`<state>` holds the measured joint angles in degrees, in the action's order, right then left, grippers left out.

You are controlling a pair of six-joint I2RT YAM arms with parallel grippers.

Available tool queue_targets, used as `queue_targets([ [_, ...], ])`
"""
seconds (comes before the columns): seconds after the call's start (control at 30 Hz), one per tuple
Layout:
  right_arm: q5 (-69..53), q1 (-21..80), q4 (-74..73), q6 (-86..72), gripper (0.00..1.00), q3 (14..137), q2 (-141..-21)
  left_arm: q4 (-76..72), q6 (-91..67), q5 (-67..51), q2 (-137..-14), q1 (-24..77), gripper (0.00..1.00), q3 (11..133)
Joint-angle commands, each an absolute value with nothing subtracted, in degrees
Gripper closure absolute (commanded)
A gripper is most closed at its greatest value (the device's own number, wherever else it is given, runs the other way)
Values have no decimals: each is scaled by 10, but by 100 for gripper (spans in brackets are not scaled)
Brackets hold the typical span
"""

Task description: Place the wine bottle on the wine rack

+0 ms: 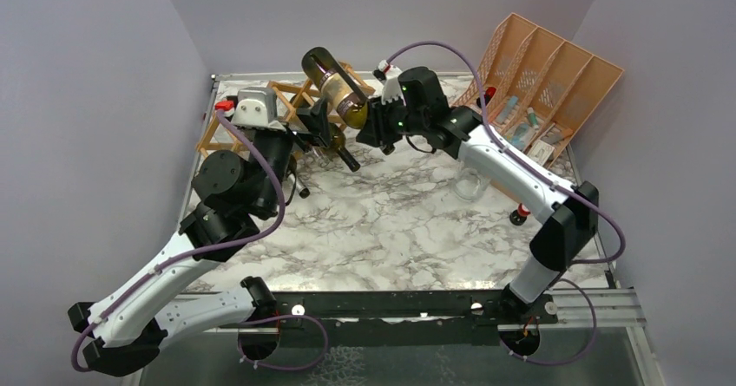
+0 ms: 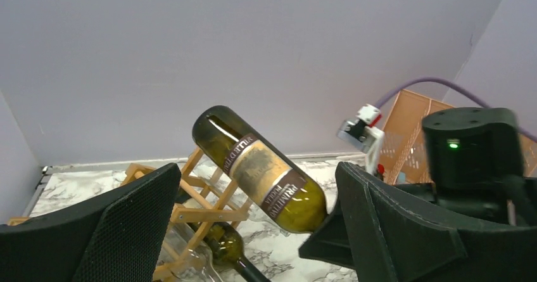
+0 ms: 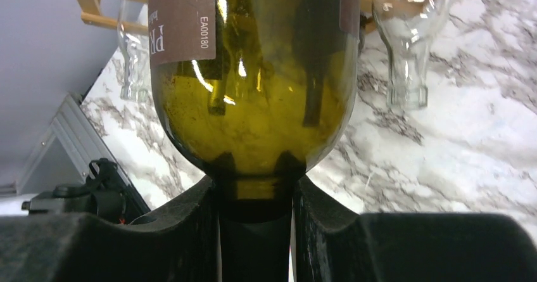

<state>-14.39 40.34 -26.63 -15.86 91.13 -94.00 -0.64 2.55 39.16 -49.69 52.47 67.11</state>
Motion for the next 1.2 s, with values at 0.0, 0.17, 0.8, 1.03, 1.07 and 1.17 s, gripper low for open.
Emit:
queue_targets([
  [0.0,-176,406,-203,-151,99,1022,-1001,31,14,407,-488,523,1,693],
  [0.17,-164,409,-243,-146,99,1119,-1080,35,22,410,-484,523,1,689],
  [0.8,-159,410,-313,-123,74,1239,-1205,33,45,423,-491,523,1,686],
  [1.03,-156,410,-308,-120,66,1237,-1218,33,46,424,-489,523,1,684],
  [1.07,-155,410,-307,-121,64,1238,-1220,33,46,424,-488,523,1,684],
  [1.17,-154,410,-306,-125,60,1243,-1227,34,45,424,-488,523,1,683],
])
